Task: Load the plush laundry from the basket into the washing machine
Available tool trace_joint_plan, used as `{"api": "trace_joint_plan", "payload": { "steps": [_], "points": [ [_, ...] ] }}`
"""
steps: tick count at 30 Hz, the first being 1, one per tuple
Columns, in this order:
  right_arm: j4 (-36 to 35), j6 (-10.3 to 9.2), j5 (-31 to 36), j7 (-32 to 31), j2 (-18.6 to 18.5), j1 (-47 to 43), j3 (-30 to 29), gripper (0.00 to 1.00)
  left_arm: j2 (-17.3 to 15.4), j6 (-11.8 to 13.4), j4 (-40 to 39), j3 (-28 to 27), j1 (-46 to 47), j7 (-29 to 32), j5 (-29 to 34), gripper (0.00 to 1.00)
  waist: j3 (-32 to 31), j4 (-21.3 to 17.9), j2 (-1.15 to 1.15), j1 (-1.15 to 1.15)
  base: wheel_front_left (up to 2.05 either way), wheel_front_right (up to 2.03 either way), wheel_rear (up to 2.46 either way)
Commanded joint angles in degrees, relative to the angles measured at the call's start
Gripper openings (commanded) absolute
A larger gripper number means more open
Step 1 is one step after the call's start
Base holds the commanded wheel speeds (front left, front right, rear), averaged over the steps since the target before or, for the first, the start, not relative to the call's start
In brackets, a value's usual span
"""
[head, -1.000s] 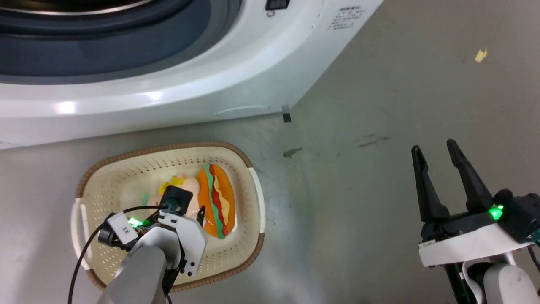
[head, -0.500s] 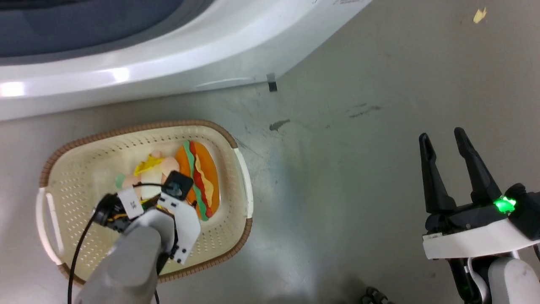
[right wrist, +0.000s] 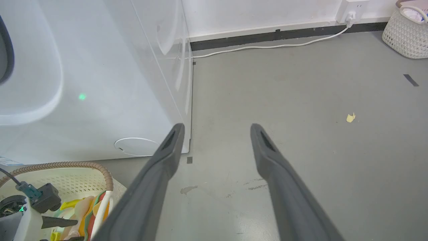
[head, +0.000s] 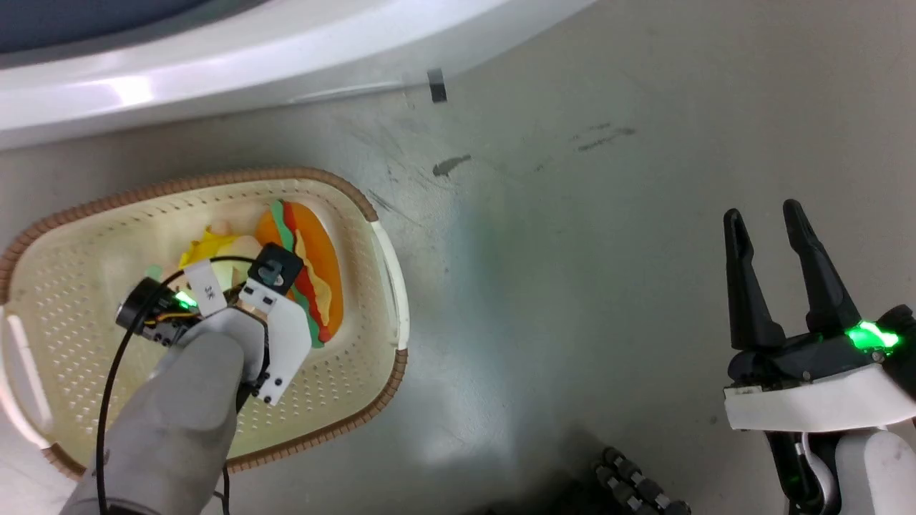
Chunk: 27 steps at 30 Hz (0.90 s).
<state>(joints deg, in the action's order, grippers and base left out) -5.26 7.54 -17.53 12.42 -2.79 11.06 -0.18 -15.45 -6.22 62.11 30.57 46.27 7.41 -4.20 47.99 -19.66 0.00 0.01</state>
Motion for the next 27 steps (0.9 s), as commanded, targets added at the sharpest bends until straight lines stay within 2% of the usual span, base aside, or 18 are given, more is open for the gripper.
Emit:
{"api": "trace_joint_plan", "payload": {
  "steps": [1, 8, 10, 11, 18, 27],
  "points": [
    [-0.43, -0.05, -0.66, 0.65, -0.08, 1.23, -0.08, 1.0, -0.38, -0.21, 1.5, 0.81, 1.78, 0.34, -0.44, 1.0, 1.23, -0.55, 0.0, -0.01, 0.0, 0.0, 0.0],
    [-0.63, -0.05, -2.09, 1.48, -0.08, 2.3, 0.3, 1.0, -1.56, 0.16, 5.76, 3.32, 4.94, 0.4, -1.03, 1.0, 4.73, -1.77, 0.0, -0.01, 0.0, 0.0, 0.0],
    [-0.53, -0.05, -2.38, 1.72, -0.09, 2.68, 0.35, 1.0, -1.78, 0.14, 7.0, 3.82, 5.52, 0.55, -1.5, 0.04, 5.51, -2.15, 0.0, -0.01, 0.0, 0.0, 0.0],
    [-0.47, -0.05, -2.49, 1.84, -0.09, 2.9, 0.32, 1.0, -1.83, 0.06, 7.61, 4.0, 5.8, 0.54, -1.84, 0.0, 5.86, -2.35, 0.0, -0.01, 0.0, 0.0, 0.0],
    [0.38, -0.05, -4.03, 2.58, -0.09, 5.6, 0.67, 1.0, -2.42, 1.0, 11.33, 4.43, 7.04, -1.54, -4.49, 0.0, 6.46, -4.32, 0.0, -0.01, 0.0, 0.0, 0.0],
    [1.1, -0.05, 0.17, 2.58, -0.09, 4.56, -1.82, 1.0, 1.87, 1.15, 11.16, 3.13, 1.93, -8.84, -7.81, 0.0, -5.44, 0.84, 0.0, -0.01, 0.0, 0.0, 0.0]
  ]
}}
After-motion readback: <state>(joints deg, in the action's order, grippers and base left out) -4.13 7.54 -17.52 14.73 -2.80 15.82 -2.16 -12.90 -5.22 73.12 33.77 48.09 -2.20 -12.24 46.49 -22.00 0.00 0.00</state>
